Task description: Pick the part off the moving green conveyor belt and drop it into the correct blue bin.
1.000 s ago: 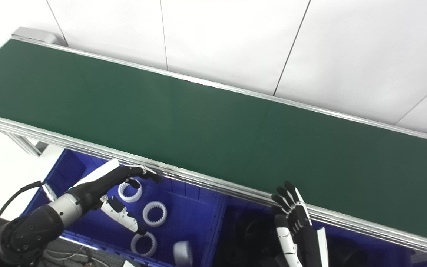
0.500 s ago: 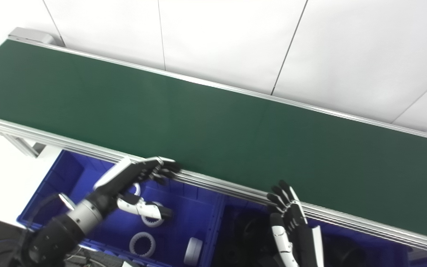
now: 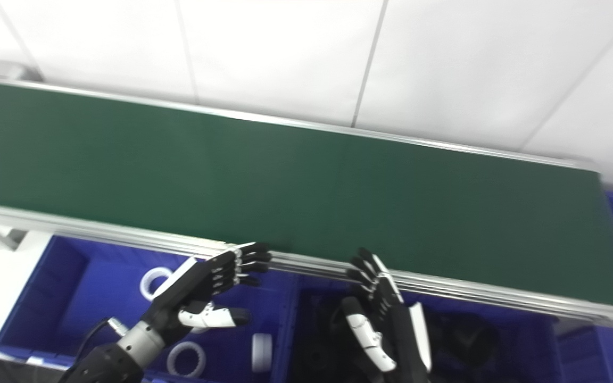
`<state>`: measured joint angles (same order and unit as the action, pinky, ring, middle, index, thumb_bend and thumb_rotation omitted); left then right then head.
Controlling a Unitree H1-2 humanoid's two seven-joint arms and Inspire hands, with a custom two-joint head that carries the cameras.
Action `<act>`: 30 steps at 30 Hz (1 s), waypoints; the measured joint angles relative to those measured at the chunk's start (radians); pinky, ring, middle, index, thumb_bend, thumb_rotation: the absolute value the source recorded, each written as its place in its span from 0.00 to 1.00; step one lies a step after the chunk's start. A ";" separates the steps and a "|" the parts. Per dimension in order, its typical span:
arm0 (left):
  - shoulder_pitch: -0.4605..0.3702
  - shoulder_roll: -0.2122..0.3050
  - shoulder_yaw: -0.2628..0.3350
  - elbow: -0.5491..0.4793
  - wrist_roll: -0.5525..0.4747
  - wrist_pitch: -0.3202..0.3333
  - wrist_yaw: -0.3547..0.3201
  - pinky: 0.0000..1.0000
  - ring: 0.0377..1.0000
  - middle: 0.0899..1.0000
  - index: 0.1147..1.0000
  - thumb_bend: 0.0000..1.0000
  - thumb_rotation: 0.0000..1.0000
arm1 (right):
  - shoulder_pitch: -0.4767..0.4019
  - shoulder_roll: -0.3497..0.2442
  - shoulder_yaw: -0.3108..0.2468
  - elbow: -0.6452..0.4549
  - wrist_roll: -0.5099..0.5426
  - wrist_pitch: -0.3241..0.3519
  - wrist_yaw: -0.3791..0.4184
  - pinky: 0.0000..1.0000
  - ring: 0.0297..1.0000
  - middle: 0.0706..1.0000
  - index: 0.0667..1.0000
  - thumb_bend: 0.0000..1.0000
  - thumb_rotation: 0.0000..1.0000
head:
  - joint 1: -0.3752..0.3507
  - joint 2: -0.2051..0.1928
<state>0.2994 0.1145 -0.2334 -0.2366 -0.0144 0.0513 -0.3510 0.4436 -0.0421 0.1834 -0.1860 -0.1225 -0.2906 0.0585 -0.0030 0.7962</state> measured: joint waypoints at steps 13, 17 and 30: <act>-0.013 -0.021 0.035 0.089 -0.118 -0.024 0.000 0.85 0.88 0.88 0.87 0.97 0.39 | 0.011 0.026 0.011 0.002 -0.038 0.000 -0.010 0.72 0.80 0.83 0.88 0.56 0.72 | -0.064 -0.020; -0.013 -0.021 0.056 0.091 -0.139 -0.030 0.002 0.86 0.90 0.89 0.88 0.95 0.37 | 0.014 0.031 0.019 0.004 -0.048 0.000 -0.021 0.72 0.80 0.83 0.88 0.56 0.73 | -0.078 -0.023; -0.007 -0.021 0.077 0.102 -0.141 -0.059 0.008 0.85 0.90 0.90 0.86 0.92 0.27 | 0.018 0.037 0.032 0.011 -0.056 0.000 -0.033 0.71 0.79 0.83 0.88 0.55 0.74 | -0.083 -0.028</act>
<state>0.2927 0.0932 -0.1566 -0.1343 -0.1555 -0.0073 -0.3426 0.4617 -0.0054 0.2157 -0.1750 -0.1781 -0.2907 0.0252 -0.0859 0.7685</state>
